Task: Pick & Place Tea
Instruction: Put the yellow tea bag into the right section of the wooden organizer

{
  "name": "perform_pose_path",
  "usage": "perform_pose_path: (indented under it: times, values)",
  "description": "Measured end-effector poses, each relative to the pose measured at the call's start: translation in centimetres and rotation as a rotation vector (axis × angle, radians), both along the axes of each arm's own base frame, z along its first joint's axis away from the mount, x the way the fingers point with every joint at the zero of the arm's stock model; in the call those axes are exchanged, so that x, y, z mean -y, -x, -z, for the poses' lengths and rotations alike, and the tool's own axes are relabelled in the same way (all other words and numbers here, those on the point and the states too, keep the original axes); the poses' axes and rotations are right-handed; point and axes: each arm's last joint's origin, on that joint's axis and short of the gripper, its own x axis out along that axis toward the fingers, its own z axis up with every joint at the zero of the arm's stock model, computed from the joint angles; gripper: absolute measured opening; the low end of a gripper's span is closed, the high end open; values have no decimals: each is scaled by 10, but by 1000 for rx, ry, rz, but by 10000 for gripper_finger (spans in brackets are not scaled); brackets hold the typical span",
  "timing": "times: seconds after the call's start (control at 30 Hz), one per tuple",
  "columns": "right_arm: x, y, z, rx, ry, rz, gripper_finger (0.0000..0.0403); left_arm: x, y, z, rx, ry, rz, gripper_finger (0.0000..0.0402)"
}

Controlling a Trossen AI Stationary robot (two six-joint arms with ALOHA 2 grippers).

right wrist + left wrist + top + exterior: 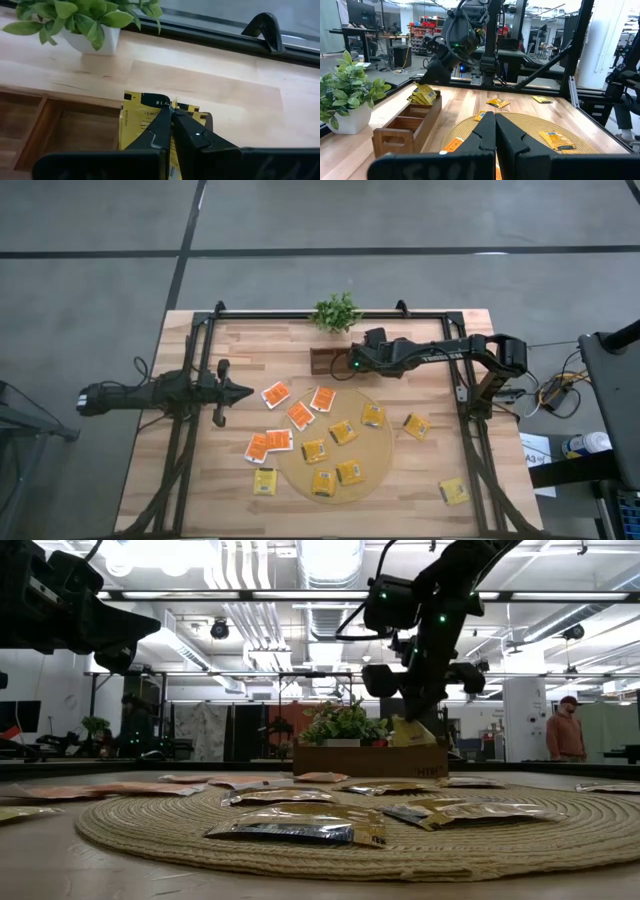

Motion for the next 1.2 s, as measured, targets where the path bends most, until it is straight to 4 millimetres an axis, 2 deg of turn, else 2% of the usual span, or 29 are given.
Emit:
perform_pose_path:
  times: [0.43, 0.93, 1.2]
  values:
    - [0, 0, 0, 2, 6, -1, 19, 0, 0, 0, 0, 0, 0, 0]
    - [1, -2, -1, -13, 26, -21, 150, 0, 0, 0, 0, 0, 0, 0]
    - [-1, -2, -1, -59, 45, -61, 183, 0, 0, 0, 0, 0, 0, 0]
